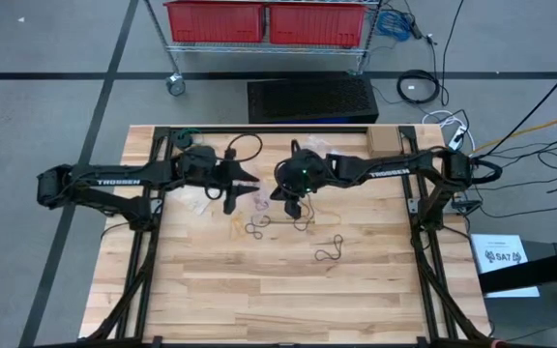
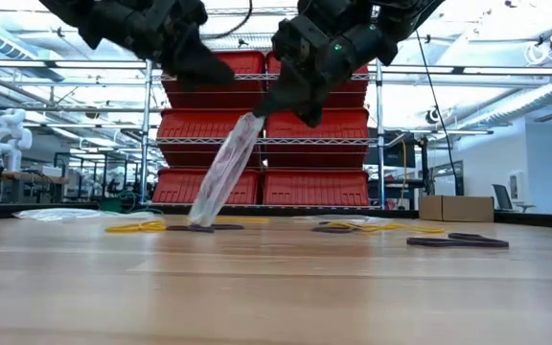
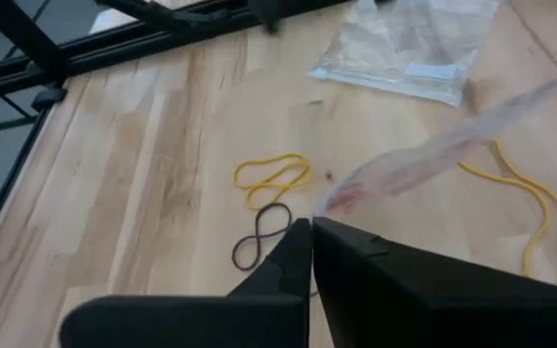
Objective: Sort rubber bands
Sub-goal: Adjust the red rubber band into the zip bag
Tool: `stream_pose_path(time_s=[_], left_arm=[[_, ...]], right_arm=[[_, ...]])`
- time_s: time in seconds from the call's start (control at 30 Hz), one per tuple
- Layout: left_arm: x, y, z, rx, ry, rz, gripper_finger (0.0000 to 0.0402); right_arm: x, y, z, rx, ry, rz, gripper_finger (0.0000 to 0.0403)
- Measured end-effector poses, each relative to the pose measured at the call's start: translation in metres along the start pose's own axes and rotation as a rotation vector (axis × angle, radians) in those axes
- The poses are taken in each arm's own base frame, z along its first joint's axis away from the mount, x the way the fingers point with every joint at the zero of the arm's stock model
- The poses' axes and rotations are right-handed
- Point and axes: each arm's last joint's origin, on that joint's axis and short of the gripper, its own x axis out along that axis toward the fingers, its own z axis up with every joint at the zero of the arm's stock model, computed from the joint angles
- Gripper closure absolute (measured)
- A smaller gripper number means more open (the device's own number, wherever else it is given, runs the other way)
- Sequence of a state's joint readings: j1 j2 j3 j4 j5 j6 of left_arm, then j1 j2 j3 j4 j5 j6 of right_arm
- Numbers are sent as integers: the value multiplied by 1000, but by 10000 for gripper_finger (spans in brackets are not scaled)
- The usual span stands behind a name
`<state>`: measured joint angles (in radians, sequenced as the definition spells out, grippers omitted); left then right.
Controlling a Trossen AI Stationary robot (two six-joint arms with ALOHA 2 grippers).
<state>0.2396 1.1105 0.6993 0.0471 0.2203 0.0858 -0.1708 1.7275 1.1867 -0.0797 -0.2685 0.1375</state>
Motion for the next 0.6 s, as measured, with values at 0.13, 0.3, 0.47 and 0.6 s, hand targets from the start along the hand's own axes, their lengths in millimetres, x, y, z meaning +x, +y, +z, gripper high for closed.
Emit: stream_pose_path(time_s=[0.13,0.3,0.47,0.6], left_arm=[[5,-5,1,36,30,-32,241],[16,-5,-2,55,93,-51,223],[30,-3,-5,85,176,-78,221],[38,-3,-1,102,214,-101,221]], right_arm=[[0,0,-1,-13,6,1,403],[0,2,-1,-26,12,55,403],[0,3,-1,-30,15,82,403],[0,3,-1,-34,16,83,403]])
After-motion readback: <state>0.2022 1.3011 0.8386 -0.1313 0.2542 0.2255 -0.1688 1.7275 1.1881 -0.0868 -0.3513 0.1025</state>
